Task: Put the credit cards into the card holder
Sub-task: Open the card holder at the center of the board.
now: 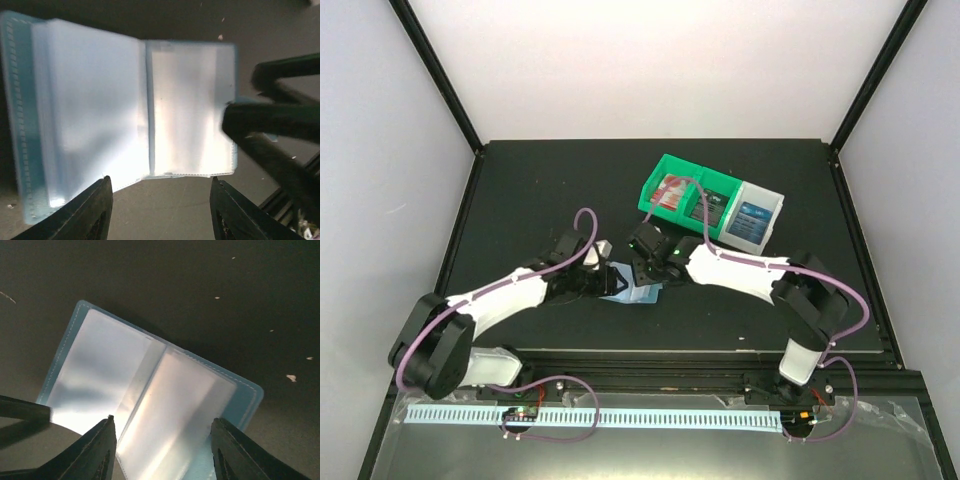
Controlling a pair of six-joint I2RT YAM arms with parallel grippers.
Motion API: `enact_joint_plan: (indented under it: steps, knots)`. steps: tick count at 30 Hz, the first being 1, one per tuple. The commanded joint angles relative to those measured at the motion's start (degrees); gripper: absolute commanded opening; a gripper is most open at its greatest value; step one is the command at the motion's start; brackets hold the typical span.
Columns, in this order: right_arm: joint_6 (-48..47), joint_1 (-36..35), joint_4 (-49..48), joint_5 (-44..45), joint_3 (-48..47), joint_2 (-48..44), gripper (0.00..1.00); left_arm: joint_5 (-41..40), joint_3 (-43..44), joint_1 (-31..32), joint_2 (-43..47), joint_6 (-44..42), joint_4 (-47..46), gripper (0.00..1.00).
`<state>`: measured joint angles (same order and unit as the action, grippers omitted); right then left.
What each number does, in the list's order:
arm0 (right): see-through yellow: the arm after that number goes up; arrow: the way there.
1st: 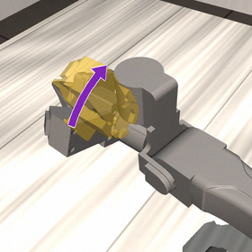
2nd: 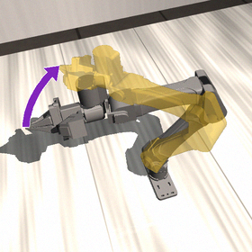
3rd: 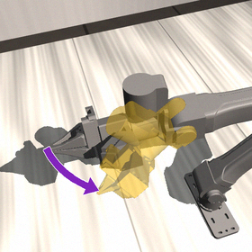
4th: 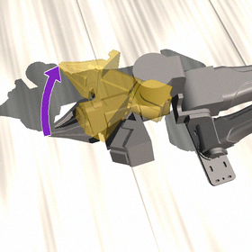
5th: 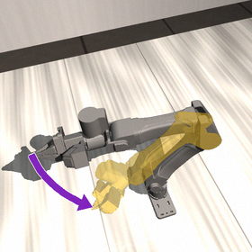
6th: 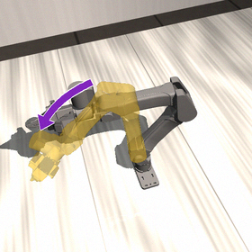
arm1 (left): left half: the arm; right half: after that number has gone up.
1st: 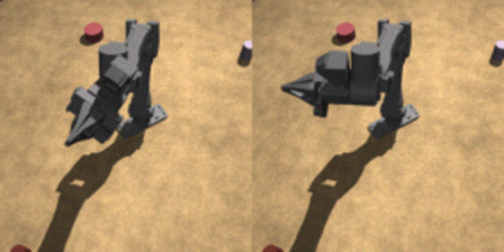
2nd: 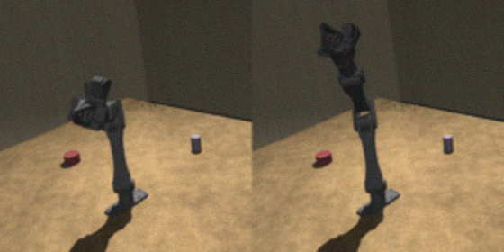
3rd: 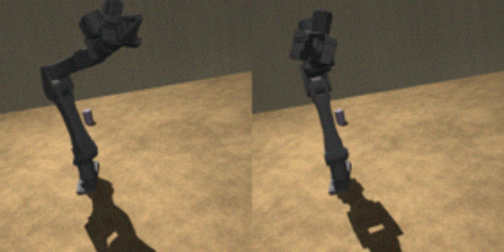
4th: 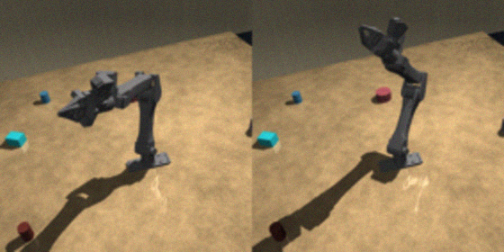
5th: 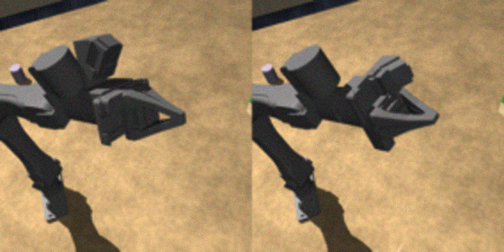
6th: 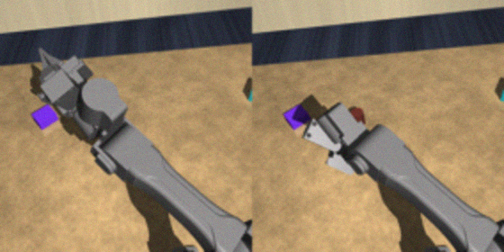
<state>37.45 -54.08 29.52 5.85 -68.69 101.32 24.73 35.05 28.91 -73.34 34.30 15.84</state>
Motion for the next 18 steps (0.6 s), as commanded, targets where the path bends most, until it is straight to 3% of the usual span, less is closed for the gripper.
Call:
enact_joint_plan:
  steps: [1,11,18]
  knots:
    - [2.6,1.7,-4.4,-1.3,3.0,-4.3,0.52,-5.1,3.8,4.4,-4.3,2.0,0.1,0.55]
    - [0.0,11.5,-4.7,-2.6,5.8,-14.2,0.51,-13.3,8.5,10.2,-13.6,4.2,2.5,0.54]
    - [-8.2,22.4,-1.3,0.4,1.6,-13.9,0.56,-22.2,12.1,13.2,-18.0,4.1,10.0,0.54]
